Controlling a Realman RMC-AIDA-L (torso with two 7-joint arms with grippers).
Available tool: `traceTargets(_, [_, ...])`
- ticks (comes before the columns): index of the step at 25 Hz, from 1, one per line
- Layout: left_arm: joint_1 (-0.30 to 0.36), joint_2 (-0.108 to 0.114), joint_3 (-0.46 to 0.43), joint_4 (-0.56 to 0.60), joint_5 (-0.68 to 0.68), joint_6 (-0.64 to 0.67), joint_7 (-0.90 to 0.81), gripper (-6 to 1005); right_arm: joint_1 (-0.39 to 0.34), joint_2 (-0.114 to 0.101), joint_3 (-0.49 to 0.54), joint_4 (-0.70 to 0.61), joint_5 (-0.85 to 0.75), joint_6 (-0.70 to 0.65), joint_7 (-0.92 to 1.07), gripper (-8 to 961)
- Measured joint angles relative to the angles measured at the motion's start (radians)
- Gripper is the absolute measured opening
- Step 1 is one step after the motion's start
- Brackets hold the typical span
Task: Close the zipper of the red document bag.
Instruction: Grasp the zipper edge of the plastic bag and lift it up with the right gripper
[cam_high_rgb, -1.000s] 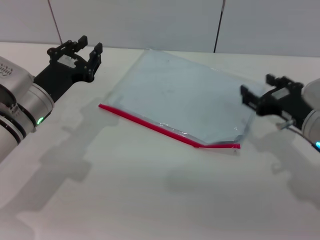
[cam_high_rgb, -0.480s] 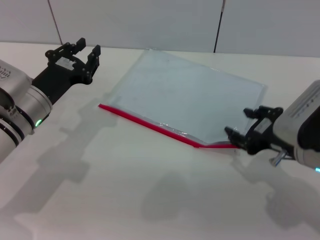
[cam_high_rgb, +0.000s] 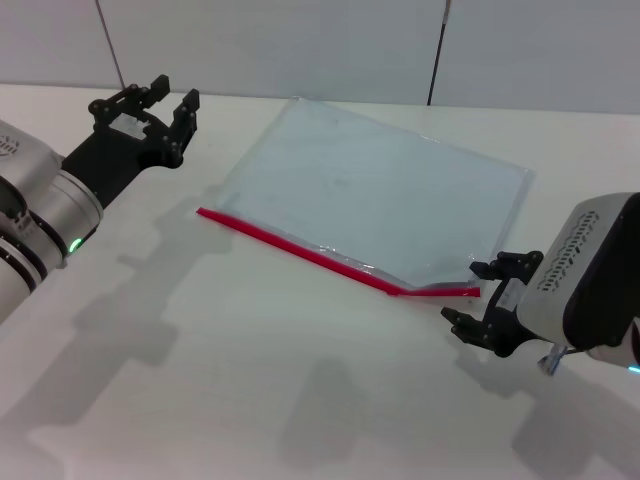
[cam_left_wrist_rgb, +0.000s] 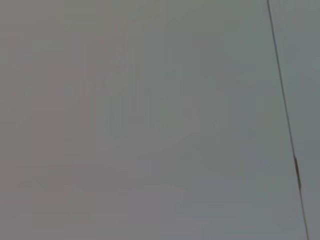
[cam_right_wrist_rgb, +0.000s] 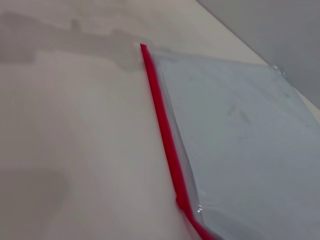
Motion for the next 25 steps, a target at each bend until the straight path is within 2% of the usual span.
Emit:
traceTargets(19, [0.000, 0.000, -0.002, 0.000, -0.002, 0.000, 0.000, 384, 0.011, 0.006, -0.077, 0.061, -0.192, 0.131, -0.011, 655])
traceTargets(25, [0.000, 0.000, -0.002, 0.000, -0.002, 0.000, 0.000, 384, 0.035, 0.007, -0.110, 0.094, -0.250, 0.165, -0.004, 684])
